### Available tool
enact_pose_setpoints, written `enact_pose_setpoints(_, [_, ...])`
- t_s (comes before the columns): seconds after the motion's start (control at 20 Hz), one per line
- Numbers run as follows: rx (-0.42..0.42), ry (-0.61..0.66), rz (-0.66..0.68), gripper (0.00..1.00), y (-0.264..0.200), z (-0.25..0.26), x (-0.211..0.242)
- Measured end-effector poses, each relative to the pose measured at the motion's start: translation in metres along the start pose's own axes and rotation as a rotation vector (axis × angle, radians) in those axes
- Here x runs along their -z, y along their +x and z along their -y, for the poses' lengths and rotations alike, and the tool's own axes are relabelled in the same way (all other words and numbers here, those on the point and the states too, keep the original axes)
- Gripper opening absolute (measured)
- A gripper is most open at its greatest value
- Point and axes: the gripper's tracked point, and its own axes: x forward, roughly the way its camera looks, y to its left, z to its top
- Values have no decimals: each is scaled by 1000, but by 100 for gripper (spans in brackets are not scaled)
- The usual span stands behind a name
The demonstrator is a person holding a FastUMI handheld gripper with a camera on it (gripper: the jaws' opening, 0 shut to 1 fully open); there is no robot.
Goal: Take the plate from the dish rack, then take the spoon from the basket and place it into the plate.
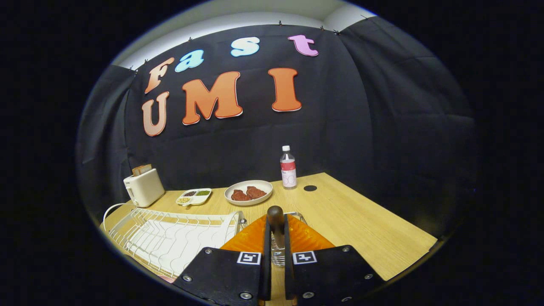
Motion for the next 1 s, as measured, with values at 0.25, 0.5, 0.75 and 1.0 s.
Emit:
enact_pose_setpoints(0.25, [-6, -9, 74, 13, -6, -6, -33])
enact_pose_setpoints(0.5, [-10, -11, 166, 13, -18, -11, -68])
enact_pose_setpoints(0.75, [-36, 7, 212, 13, -42, -18, -88])
enact_pose_setpoints(1.0, [-109, -11, 215, 13, -77, -39, -93])
